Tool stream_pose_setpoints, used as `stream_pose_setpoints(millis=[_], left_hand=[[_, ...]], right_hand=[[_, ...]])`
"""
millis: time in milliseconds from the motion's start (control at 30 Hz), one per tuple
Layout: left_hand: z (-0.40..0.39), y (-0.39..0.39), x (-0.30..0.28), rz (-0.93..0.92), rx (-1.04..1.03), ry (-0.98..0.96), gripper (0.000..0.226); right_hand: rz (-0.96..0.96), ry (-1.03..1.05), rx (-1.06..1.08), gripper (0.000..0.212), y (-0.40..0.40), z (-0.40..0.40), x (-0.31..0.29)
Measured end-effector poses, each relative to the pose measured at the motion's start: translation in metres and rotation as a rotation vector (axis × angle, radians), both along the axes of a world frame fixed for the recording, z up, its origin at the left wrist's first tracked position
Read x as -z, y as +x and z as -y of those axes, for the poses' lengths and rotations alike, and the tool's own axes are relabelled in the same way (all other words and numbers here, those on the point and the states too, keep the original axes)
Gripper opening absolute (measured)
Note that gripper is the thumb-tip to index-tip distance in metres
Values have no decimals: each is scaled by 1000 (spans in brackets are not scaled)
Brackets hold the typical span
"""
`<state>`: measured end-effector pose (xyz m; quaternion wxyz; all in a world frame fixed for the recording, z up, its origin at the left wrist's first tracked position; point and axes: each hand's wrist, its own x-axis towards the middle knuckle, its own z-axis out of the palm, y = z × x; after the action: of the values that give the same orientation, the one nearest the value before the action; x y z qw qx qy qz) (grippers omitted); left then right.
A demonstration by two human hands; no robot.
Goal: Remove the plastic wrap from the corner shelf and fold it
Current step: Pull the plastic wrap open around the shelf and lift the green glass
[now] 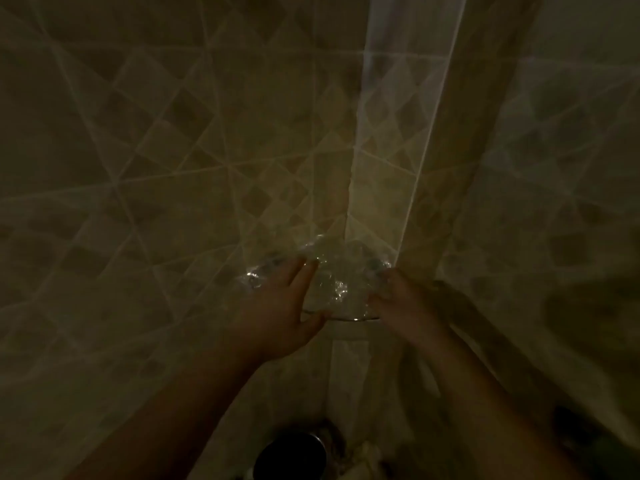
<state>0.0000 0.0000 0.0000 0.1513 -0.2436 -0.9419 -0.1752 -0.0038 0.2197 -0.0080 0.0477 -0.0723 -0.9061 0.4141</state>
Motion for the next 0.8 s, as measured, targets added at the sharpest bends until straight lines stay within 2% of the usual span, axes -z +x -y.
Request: stream_pose_setpoints(millis=[100, 200, 267, 367, 433, 600, 733, 800], left_hand=[[3, -11, 21, 69, 44, 9, 84], [5, -14, 44, 96, 80, -13, 88], [6, -15, 50, 82, 90, -17, 91], [5, -15, 51, 74, 83, -29, 93], [5, -16, 51, 78, 66, -27, 94], [5, -20, 57, 80, 50, -75, 93], [5, -21, 59, 103, 44, -30, 92], [6, -21, 57, 126, 14, -36, 90]], right_hand=[[86, 138, 1, 68, -10, 9, 8], [108, 157, 46, 68, -16, 17, 15], [81, 84, 70, 53, -20, 19, 18], [-23, 37, 114, 13, -25, 19, 19], [-88, -4, 136, 15, -24, 18, 13], [-192, -331, 184, 20, -25, 4, -9], [-117, -717, 210, 28, -31, -6, -30], [-80, -881, 187, 26, -32, -11, -36]])
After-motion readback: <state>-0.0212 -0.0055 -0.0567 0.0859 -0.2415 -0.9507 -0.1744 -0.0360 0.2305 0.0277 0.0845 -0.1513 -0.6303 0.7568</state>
